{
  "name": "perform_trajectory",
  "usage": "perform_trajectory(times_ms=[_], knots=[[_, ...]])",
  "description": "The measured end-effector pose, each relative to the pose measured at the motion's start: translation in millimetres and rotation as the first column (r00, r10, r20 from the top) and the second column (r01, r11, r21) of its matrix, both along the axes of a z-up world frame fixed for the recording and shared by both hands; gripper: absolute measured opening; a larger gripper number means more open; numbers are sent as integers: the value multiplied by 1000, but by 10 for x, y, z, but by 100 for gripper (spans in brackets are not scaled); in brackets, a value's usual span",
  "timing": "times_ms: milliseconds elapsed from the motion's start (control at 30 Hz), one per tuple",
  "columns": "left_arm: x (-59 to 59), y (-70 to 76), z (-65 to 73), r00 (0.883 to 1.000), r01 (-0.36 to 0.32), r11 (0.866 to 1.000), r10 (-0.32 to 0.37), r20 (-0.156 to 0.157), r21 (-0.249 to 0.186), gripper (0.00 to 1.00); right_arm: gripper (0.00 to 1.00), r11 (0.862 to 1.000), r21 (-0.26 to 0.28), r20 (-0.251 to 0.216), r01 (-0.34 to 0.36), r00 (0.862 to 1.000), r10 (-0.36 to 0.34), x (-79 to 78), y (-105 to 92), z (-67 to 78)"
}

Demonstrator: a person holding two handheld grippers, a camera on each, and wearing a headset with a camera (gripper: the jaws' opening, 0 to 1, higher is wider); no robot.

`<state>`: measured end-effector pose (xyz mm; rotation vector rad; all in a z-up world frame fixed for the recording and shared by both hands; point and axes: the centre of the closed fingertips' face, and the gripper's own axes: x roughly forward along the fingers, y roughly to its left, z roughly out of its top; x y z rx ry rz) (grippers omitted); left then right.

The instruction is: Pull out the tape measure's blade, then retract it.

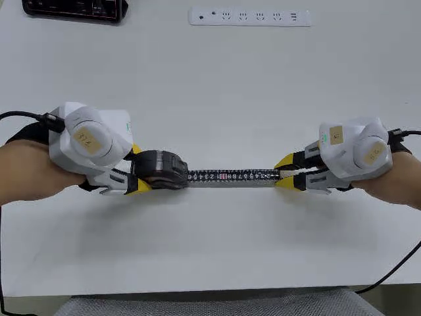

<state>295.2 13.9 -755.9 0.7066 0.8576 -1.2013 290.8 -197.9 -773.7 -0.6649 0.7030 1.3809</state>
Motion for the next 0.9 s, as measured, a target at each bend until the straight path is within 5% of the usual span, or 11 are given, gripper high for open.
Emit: perform_trajectory(times_ms=[900], knots=[[-5, -3, 5, 1000, 4, 1000, -4, -1, 5, 26, 9, 999, -40, -8, 15, 1000, -16, -5, -284, -14]])
